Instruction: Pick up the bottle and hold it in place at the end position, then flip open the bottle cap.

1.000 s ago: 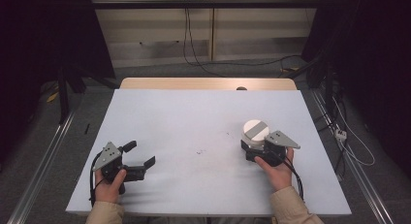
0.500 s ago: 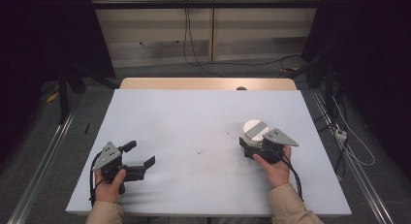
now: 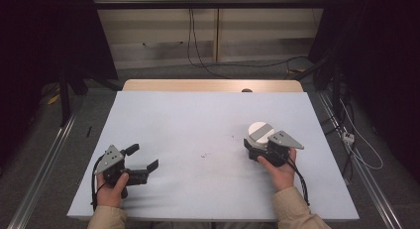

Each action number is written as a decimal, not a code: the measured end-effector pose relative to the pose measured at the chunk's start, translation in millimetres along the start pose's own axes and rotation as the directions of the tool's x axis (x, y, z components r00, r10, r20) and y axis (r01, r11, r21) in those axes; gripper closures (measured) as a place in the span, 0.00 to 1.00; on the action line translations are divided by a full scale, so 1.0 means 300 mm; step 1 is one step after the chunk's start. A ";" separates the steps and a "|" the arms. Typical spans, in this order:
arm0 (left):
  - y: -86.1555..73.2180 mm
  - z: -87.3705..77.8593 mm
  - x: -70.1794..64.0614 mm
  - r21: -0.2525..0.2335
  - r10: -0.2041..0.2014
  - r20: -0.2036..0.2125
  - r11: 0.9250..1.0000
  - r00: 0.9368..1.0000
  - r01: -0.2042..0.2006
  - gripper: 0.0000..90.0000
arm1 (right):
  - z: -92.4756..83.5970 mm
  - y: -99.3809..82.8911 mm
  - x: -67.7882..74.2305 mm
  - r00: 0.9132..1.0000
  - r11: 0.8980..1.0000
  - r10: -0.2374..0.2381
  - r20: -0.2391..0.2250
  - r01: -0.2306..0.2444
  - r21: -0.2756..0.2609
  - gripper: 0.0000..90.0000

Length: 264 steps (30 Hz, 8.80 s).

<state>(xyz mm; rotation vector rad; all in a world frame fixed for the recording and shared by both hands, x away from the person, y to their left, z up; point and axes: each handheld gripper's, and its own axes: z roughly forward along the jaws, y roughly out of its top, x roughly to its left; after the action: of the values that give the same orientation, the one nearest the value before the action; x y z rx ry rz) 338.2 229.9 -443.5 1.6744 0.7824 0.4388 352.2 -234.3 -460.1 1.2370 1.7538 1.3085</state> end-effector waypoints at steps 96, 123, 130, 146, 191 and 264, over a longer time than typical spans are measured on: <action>-0.003 0.002 -0.002 0.005 0.010 0.009 1.000 1.000 -0.010 0.04 | 0.292 0.147 0.184 0.978 0.995 -0.097 -0.186 0.101 0.014 0.20; -0.006 0.004 -0.003 0.014 0.012 0.015 1.000 1.000 -0.012 0.04 | 0.328 0.165 0.206 0.974 0.994 -0.103 -0.199 0.106 0.004 0.20; -0.007 0.005 -0.003 0.018 0.015 0.015 1.000 1.000 -0.015 0.04 | 0.344 0.165 0.212 0.973 0.994 -0.108 -0.202 0.111 0.003 0.20; -0.009 0.005 -0.002 0.018 0.010 0.009 1.000 1.000 -0.010 0.04 | 0.382 0.162 0.224 0.972 0.994 -0.106 -0.211 0.110 0.007 0.20; -0.004 0.024 -0.012 0.029 -0.005 0.026 1.000 1.000 0.004 0.04 | 0.398 0.131 0.230 0.957 0.991 -0.115 -0.265 0.128 0.032 0.20; 0.157 0.285 -0.135 0.074 0.000 0.115 0.997 0.993 -0.009 0.09 | 0.406 0.115 0.230 0.956 0.987 -0.123 -0.268 0.145 0.065 0.20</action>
<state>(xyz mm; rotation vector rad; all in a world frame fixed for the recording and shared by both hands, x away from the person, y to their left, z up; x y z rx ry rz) 378.2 136.5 -415.1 1.7544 0.7175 0.3169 443.9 -122.9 -462.6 1.0028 2.0592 1.3816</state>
